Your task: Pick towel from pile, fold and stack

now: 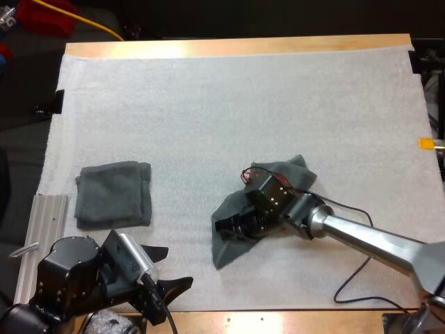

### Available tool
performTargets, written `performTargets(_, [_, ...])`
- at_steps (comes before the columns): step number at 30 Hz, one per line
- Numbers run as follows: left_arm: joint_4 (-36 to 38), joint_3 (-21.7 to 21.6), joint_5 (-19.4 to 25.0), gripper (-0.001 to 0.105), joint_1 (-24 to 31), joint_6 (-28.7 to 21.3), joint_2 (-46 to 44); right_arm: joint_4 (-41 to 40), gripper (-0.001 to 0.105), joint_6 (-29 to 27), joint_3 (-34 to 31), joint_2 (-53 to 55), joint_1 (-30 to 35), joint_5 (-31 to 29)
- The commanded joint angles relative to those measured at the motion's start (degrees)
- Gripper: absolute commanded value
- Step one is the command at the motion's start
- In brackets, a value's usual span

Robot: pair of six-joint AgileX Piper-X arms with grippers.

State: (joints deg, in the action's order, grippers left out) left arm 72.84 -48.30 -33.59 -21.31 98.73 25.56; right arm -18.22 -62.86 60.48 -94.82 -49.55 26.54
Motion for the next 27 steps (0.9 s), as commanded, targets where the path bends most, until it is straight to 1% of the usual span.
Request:
performTargets(1, [-0.3,-0.2,0.5,0.069,-0.1,0.4,0.1,-0.6,0.001,-2.2,1.4,2.2,0.0,-1.2])
performTargets(2, [-0.3,-0.2,0.5,0.069,-0.1,0.4,0.1,-1.2,0.001,-3.1,1.9,2.9,0.0,-2.7])
performTargets(5, [-0.3,-0.2,0.5,0.069,-0.1,0.4,0.1,-6.2,0.001,-8.9,6.0,5.7,0.0,-9.2])
performTargets(10, [-0.3,-0.2,0.5,0.069,-0.1,0.4,0.1,-18.2,0.001,-19.0,16.5,6.6,0.0,-16.6])
performTargets(13, [-0.3,-0.2,0.5,0.069,-0.1,0.4,0.1,-22.3,0.001,-23.1,21.4,6.6,0.0,-22.2])
performTargets(16, [-0.3,-0.2,0.5,0.069,-0.1,0.4,0.1,-24.4,0.001,-26.0,25.6,6.6,0.0,-25.2])
performTargets(22, [-0.3,-0.2,0.5,0.069,-0.1,0.4,0.1,-24.4,0.001,-29.6,31.0,6.6,0.0,-31.2])
performTargets(27, [-0.3,-0.2,0.5,0.069,-0.1,0.4,0.1,-24.4,0.001,-32.5,35.1,6.6,0.0,-34.2])
